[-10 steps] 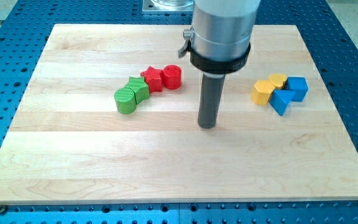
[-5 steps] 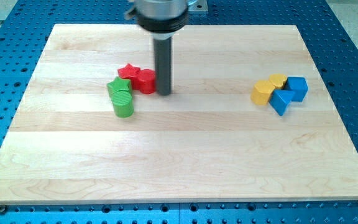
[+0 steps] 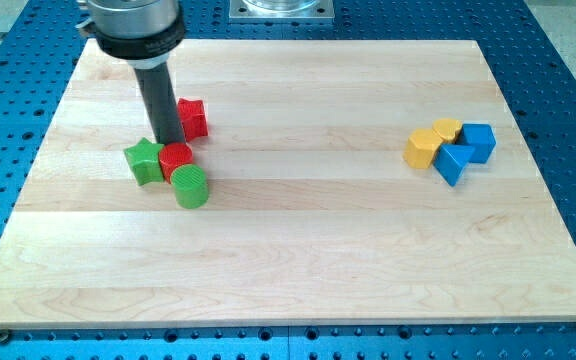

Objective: Separate the red circle from the red star

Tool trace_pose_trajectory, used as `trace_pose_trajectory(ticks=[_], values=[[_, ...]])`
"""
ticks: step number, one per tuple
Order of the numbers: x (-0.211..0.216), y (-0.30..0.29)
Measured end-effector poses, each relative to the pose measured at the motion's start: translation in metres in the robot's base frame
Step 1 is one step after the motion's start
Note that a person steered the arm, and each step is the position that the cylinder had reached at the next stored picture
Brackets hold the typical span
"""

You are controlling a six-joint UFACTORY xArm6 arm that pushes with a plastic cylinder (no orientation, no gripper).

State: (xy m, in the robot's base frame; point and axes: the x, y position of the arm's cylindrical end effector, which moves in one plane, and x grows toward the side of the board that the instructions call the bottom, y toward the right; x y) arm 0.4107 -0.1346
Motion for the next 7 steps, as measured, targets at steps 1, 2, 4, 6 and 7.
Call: trace_pose_trajectory(ticks=[1, 2, 4, 6, 7], values=[[-0.006, 0.072], [0.030, 0.066], [0.050, 0.030], [0.020, 0.046], [0.015, 0.029]])
